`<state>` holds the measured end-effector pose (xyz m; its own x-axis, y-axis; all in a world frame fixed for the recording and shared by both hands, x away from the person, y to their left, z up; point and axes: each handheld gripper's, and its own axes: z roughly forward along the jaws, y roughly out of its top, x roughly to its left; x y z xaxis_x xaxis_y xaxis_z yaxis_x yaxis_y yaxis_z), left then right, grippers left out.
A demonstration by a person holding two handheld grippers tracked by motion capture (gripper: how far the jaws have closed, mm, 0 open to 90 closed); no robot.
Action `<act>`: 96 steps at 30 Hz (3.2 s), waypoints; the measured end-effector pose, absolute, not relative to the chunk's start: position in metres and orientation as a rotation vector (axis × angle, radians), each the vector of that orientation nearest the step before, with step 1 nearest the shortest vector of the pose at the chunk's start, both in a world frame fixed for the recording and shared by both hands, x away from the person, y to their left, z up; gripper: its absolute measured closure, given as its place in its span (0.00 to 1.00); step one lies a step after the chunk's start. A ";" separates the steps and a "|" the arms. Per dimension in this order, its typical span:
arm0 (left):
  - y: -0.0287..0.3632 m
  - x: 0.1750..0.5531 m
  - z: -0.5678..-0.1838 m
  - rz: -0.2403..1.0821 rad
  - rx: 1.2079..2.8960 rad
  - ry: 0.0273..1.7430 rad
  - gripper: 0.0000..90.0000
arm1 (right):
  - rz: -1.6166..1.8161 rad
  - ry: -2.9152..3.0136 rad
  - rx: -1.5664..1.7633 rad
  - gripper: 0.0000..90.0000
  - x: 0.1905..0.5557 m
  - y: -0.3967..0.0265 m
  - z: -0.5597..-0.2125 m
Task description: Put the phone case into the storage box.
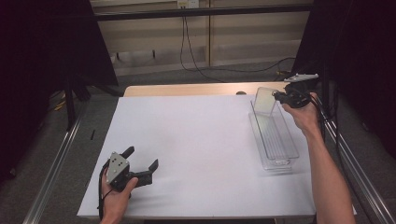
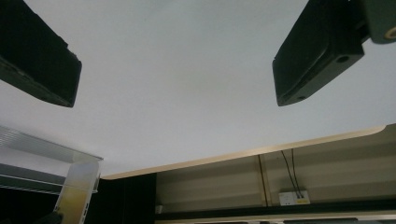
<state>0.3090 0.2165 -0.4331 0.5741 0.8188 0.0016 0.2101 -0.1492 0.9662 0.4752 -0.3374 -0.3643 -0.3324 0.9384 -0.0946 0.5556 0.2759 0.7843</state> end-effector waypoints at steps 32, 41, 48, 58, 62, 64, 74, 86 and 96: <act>0.214 0.310 -0.434 0.661 1.684 0.864 0.01 | 0.884 1.984 1.418 0.91 0.502 -0.340 -0.360; 0.215 0.310 -0.434 0.660 1.683 0.867 0.01 | 0.887 1.968 1.438 0.90 0.504 -0.341 -0.361; 0.212 0.311 -0.434 0.652 1.691 0.860 0.01 | 0.900 1.960 1.447 0.90 0.504 -0.342 -0.362; 0.216 0.311 -0.434 0.659 1.685 0.869 0.02 | 0.902 1.959 1.451 0.87 0.504 -0.342 -0.363; 0.216 0.310 -0.434 0.658 1.688 0.864 0.02 | 0.905 1.952 1.456 0.85 0.504 -0.343 -0.363; 0.216 0.310 -0.434 0.658 1.689 0.863 0.02 | 0.904 1.949 1.462 0.83 0.504 -0.344 -0.362; 0.219 0.310 -0.432 0.663 1.672 0.871 0.02 | 0.908 1.943 1.462 0.69 0.501 -0.344 -0.363; 0.217 0.310 -0.432 0.664 1.680 0.864 0.02 | 0.906 1.926 1.458 0.58 0.496 -0.343 -0.360; 0.216 0.312 -0.432 0.667 1.681 0.866 0.02 | 0.955 1.885 1.470 0.39 0.488 -0.343 -0.366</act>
